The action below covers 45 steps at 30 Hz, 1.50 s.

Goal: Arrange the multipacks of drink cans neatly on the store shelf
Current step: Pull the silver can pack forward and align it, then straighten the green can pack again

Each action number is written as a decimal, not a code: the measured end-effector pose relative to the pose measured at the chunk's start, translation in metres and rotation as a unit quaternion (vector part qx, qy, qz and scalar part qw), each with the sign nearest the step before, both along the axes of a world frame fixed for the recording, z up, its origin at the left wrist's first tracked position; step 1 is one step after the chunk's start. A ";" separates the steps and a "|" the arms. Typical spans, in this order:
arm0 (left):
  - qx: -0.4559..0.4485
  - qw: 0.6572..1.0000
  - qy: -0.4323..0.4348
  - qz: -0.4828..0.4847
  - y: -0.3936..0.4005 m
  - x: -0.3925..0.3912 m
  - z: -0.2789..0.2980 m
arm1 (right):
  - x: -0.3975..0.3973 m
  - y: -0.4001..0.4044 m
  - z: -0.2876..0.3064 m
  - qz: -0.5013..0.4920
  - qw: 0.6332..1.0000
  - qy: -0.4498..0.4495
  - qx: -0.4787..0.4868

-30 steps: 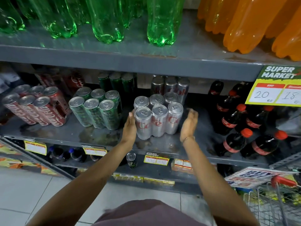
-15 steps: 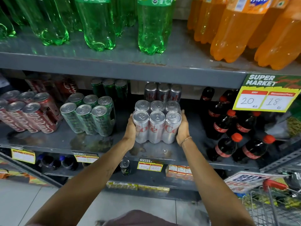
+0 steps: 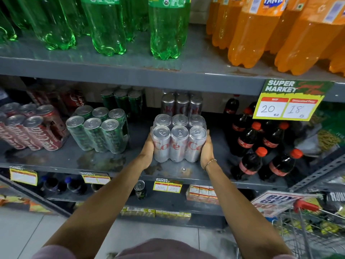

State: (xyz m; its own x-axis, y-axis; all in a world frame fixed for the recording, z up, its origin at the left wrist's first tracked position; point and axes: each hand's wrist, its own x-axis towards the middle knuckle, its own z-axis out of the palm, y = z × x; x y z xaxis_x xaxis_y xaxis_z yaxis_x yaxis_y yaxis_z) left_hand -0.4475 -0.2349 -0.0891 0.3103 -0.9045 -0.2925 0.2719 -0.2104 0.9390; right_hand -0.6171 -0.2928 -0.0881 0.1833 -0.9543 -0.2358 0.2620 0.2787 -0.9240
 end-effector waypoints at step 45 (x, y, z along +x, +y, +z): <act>-0.016 0.957 -0.137 0.256 0.067 0.259 0.040 | 0.224 0.071 0.049 0.035 0.956 0.213 -0.197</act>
